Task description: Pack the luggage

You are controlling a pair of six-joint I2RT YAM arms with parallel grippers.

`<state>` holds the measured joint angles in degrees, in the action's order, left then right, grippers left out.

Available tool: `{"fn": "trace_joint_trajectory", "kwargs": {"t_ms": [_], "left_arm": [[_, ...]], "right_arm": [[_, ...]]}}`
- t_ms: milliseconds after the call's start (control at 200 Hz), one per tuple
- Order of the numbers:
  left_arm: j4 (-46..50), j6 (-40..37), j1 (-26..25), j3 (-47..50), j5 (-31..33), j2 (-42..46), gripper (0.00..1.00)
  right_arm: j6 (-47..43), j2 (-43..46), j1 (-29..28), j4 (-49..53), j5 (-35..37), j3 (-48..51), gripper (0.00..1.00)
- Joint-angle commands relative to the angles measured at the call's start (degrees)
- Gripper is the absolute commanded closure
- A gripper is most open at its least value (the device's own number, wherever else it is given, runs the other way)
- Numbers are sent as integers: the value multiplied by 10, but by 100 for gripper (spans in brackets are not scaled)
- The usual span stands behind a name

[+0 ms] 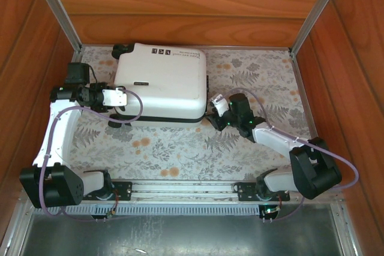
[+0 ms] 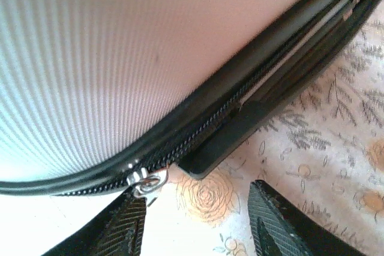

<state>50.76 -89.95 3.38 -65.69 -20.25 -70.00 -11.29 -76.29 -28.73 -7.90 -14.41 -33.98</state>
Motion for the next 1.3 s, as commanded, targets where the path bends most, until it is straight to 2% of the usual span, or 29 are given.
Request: {"fn": "trace_joint_trajectory", "kwargs": {"t_ms": [0, 100, 235, 355, 595, 785, 820, 895, 1119, 1299], "left_arm": [[4, 32, -1, 29, 7, -18, 100], [1, 32, -1, 32, 6, -16, 100], [0, 33, -1, 33, 6, -15, 100], [-1, 32, -2, 34, 5, -15, 100], [-2, 32, -4, 39, 4, -10, 100], [-2, 33, -4, 38, 2, -7, 100], [-2, 33, -4, 37, 0, -7, 100], [-3, 33, -4, 40, -1, -6, 100], [-6, 32, -5, 50, -5, 6, 100], [-13, 32, -7, 66, -5, 17, 100]], "right_arm": [[-3, -17, 17, -56, -103, -24, 55], [0, -42, 21, -70, -143, -28, 61], [7, -53, 22, -125, -191, -13, 62], [-5, -65, 22, -129, -193, -18, 65], [-30, -98, 22, -111, -200, -42, 85], [-34, -105, 22, -112, -219, -47, 88], [-35, -106, 22, -110, -221, -50, 91], [-35, -106, 22, -105, -213, -54, 100], [-25, -98, 24, -44, -117, -90, 100], [-2, -91, 35, -23, -104, -109, 100]]}}
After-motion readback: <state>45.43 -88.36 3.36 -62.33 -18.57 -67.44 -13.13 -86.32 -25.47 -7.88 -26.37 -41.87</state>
